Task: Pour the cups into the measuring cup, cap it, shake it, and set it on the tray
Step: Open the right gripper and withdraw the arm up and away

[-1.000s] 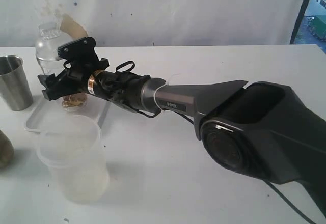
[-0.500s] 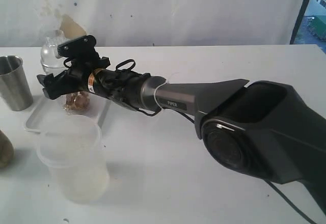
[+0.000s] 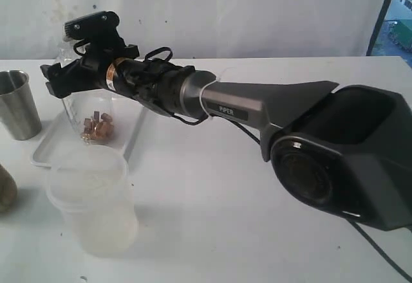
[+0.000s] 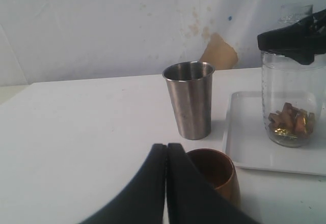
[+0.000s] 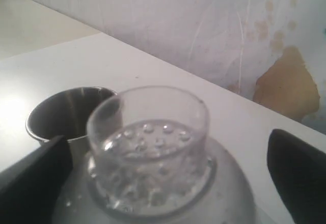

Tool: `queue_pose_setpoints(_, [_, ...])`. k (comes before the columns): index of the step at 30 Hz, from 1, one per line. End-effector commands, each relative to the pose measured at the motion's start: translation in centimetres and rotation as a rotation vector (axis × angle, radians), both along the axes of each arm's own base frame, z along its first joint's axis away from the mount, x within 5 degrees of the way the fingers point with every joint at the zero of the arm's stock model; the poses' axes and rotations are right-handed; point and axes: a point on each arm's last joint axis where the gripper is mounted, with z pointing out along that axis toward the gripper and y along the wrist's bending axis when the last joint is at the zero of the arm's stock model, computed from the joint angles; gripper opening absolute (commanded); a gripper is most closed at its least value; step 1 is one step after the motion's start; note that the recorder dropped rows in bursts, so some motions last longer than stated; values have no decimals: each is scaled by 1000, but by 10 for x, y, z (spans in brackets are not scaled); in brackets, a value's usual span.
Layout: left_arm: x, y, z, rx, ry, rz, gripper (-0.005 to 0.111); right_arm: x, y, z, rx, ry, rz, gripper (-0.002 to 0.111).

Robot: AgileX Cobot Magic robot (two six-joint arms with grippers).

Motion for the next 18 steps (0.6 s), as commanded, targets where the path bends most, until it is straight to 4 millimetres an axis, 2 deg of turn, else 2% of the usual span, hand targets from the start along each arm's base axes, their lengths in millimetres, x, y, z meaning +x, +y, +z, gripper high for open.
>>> queue_pose_setpoints(1, [0,0,-1,-8,-9,-5,1,-1,-3,18,14,-12,-12,96])
queue_pose_setpoints(14, [0,0,-1,-8,-9,-5,1,-15,-9,84,89,-100,-2,96])
queue_pose_setpoints(16, [0,0,-1,-8,-9,-5,1,-17,-12,98,103,-115,-6,92])
queue_pose_setpoints(18, [0,0,-1,-8,-9,-5,1,-20,-18,115,101,-120,-27,80])
